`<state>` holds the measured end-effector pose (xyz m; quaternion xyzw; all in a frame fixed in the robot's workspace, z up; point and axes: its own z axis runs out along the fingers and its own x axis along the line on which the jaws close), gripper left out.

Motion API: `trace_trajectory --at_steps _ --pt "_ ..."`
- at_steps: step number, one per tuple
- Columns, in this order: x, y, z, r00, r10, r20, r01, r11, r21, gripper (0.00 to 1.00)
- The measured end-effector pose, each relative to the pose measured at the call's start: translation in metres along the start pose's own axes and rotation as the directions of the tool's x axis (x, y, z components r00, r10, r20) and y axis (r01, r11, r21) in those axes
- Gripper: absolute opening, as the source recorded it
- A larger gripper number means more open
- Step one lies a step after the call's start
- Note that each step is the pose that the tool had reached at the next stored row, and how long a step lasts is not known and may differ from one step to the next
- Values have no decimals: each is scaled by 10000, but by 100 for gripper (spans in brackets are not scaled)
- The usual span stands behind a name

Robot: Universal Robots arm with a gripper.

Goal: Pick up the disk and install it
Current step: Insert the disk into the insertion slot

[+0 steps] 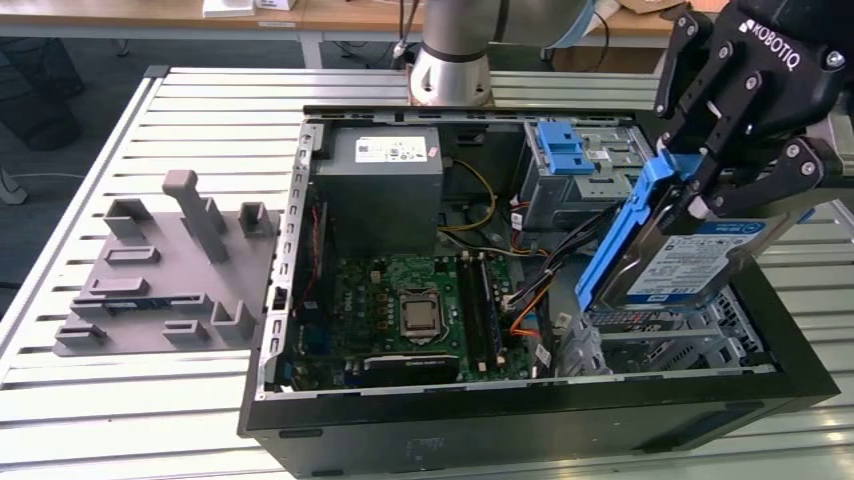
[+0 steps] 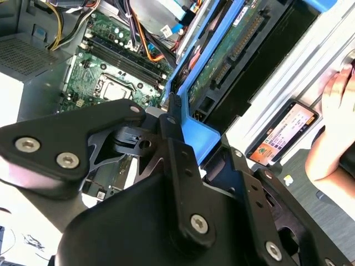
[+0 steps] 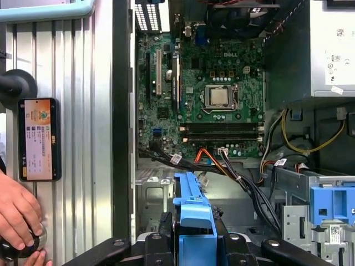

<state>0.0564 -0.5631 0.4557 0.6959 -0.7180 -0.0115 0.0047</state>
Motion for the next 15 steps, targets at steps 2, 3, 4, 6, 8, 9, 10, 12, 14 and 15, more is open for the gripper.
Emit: trace_trajectory --at_steps 2,3,4,6,8,9,10,12,14,15 --pt "-1 -22 7 10000 0 -2 0 10000 0 36" --pt "-1 -30 10 10000 0 -1 0 10000 0 36" --pt "-1 -33 14 10000 0 0 0 10000 0 36" --pt "0 -41 21 10000 0 -1 0 10000 0 36" --pt "3 -49 30 10000 0 0 0 10000 1 36" --pt "7 -52 36 10000 1 -1 -1 10000 2 36" --pt "9 -57 43 10000 -1 0 1 10000 3 36" --pt "13 -71 55 10000 0 0 0 10000 3 36" --pt "17 -91 64 10000 -5 -2 5 10000 3 36" --pt "18 -105 70 10000 -7 -1 7 10000 3 36"
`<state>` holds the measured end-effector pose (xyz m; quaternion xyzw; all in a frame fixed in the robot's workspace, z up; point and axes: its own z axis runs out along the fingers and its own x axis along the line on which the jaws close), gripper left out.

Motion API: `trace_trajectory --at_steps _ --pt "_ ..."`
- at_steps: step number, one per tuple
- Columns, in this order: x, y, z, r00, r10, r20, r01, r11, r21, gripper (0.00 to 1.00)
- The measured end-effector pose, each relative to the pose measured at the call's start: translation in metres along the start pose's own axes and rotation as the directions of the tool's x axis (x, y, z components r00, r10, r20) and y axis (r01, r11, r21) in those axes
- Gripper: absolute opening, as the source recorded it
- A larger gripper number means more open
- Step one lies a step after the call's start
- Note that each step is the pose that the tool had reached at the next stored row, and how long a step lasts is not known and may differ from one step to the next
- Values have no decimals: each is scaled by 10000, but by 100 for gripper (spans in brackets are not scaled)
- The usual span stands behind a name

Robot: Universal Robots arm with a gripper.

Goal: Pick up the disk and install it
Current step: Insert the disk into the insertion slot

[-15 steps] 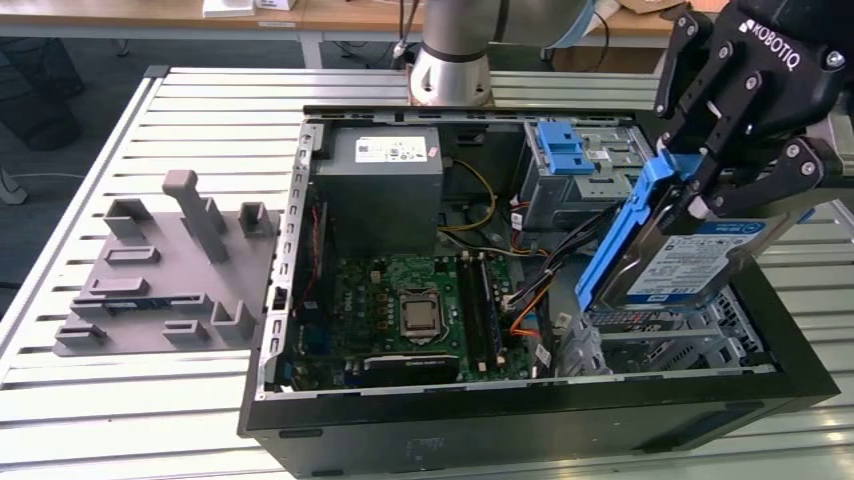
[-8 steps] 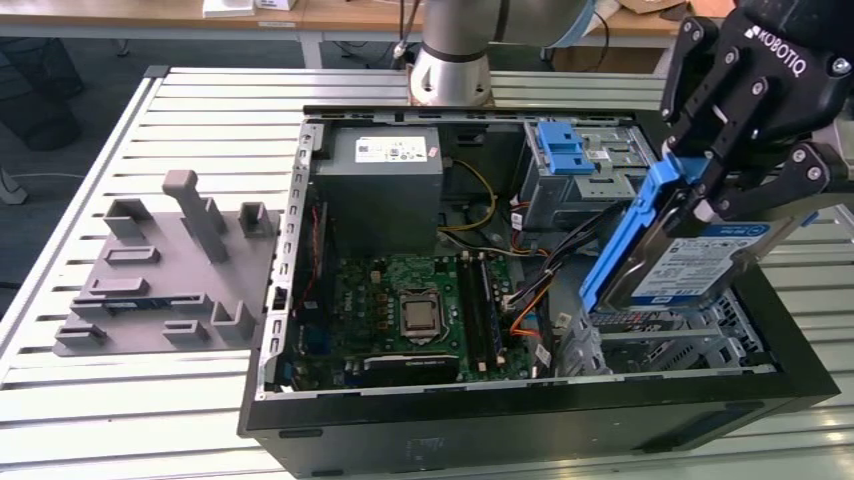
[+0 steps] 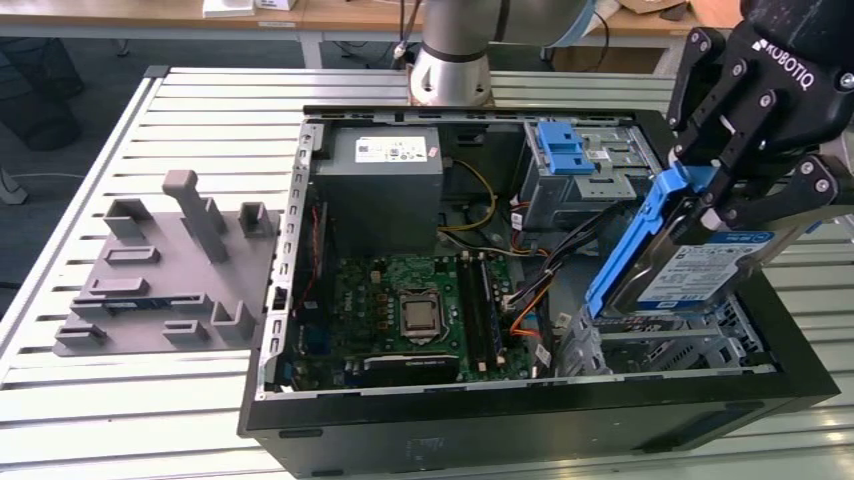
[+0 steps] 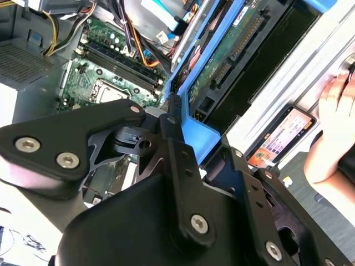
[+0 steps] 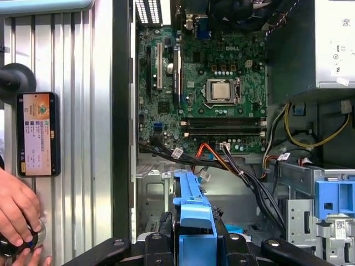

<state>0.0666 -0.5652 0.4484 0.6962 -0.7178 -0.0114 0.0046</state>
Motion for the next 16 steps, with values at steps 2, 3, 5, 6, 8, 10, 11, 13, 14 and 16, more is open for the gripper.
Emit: trace_trajectory --at_steps 2,3,5,6,8,10,11,13,14,16 --pt "0 -31 10 10000 -2 0 2 10000 0 36" --pt "-1 -40 14 10000 -2 -1 2 10000 0 36" --pt "1 -51 24 10000 -1 -1 1 10000 0 36" --pt "1 -51 24 10000 -1 -3 1 10000 0 36" --pt "1 -52 25 10000 -2 -5 2 10000 0 36" --pt "1 -52 26 10000 -2 -7 2 10000 0 36" --pt "1 -52 28 10000 -2 -6 2 10000 0 36" --pt "1 -54 35 10000 -2 -4 2 10000 0 36" --pt "2 -56 38 10000 -2 -5 2 10000 1 36" --pt "5 -57 45 10000 -18 -6 18 10000 0 36"
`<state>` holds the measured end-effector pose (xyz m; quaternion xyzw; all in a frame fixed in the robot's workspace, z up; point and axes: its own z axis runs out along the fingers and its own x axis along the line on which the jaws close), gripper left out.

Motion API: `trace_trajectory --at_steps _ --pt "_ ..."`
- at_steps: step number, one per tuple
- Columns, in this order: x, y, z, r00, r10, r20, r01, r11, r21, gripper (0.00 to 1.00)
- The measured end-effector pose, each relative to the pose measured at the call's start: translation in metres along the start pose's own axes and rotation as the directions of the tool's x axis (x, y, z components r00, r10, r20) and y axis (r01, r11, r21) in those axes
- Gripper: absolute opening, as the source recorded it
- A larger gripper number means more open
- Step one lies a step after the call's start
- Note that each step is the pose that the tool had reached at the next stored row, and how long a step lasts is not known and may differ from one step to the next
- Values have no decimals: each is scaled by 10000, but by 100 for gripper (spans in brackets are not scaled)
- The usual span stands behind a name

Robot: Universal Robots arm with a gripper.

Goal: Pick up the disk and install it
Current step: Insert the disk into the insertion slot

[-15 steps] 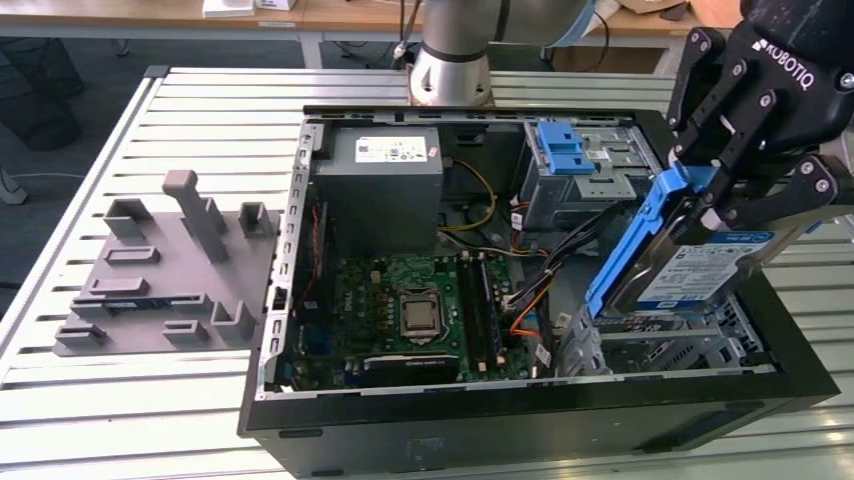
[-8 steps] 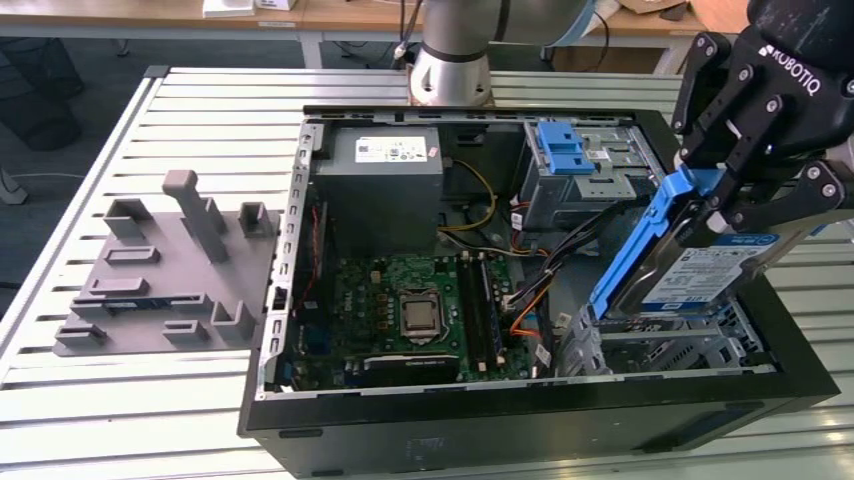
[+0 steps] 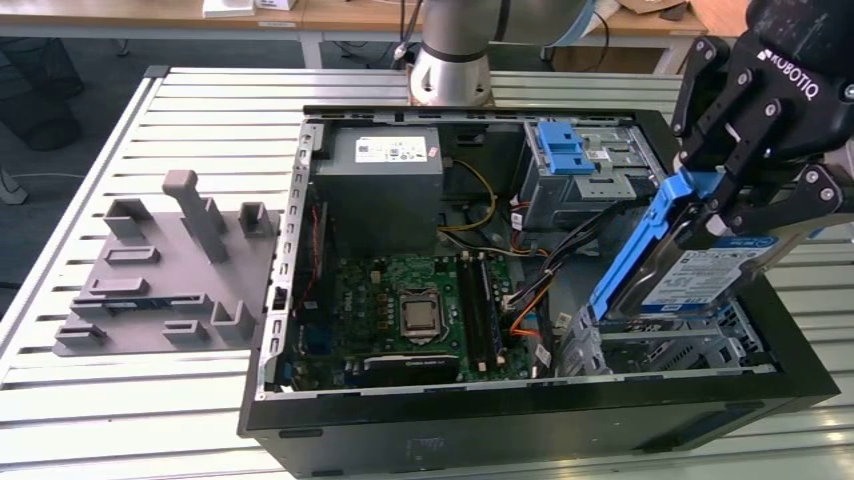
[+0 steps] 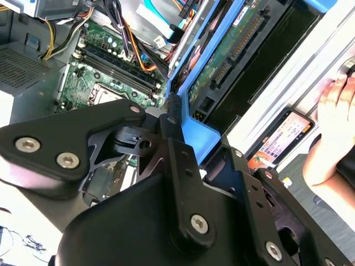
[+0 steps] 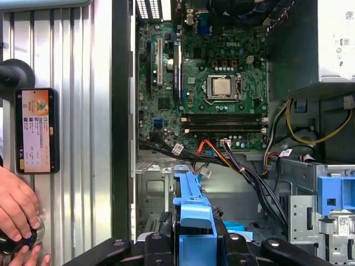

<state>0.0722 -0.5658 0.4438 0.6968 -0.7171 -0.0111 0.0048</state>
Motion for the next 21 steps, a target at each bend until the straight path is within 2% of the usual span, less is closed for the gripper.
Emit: trace_trajectory --at_steps 10,21 --pt "6 -6 17 10000 -56 -7 56 10000 0 36" --pt "8 -10 112 10000 -85 -10 85 10000 -1 36"
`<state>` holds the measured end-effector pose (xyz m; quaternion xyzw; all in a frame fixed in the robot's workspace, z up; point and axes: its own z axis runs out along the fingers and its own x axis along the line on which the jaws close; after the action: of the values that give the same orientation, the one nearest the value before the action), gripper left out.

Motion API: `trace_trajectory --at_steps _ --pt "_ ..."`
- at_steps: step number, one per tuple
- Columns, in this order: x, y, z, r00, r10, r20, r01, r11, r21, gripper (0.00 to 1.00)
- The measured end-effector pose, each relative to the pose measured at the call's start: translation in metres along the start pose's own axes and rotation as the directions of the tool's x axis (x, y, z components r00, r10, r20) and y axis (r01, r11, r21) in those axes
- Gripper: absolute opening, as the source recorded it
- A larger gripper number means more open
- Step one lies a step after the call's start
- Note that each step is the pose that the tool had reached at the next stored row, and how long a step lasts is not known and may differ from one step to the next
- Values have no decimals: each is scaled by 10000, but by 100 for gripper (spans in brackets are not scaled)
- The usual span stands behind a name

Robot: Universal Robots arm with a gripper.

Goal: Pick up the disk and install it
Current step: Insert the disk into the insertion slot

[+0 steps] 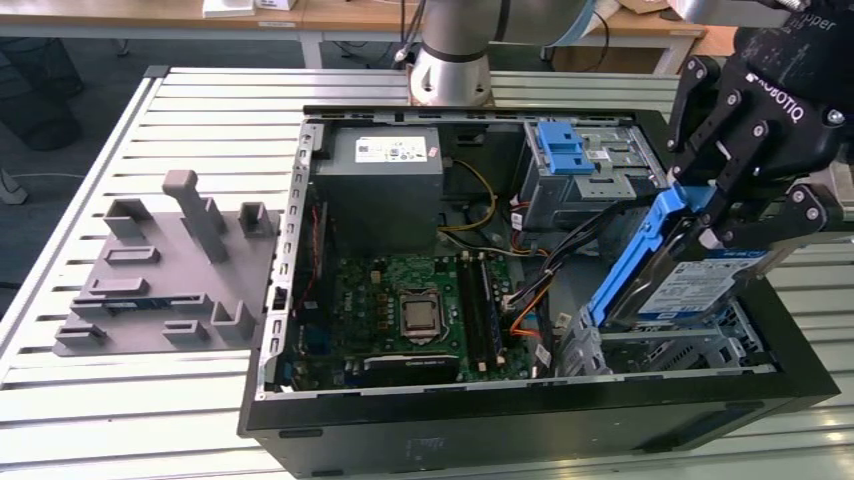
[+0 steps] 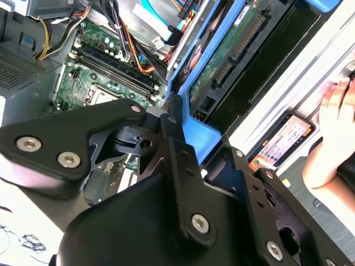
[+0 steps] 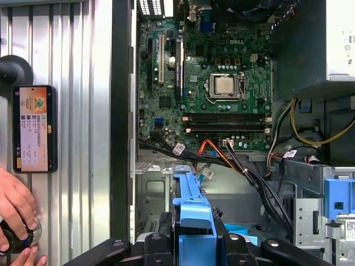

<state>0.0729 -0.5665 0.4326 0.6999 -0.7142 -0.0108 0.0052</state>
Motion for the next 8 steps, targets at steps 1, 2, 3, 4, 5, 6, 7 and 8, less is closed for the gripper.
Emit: trace_trajectory --at_steps 1,2,3,4,5,6,7,8 --pt "0 0 9 10000 0 1 0 10000 0 36" --pt "0 -1 16 10000 0 1 0 10000 0 36" --pt "0 -1 22 10000 0 0 0 10000 0 36" --pt "0 -1 25 10000 0 0 0 10000 0 36" --pt "0 -1 26 10000 0 0 0 10000 0 36" --pt "0 -1 26 10000 0 -1 0 10000 0 36" --pt "1 -1 26 10000 0 -1 0 10000 0 36" --pt "0 -1 31 10000 0 1 0 10000 0 36"
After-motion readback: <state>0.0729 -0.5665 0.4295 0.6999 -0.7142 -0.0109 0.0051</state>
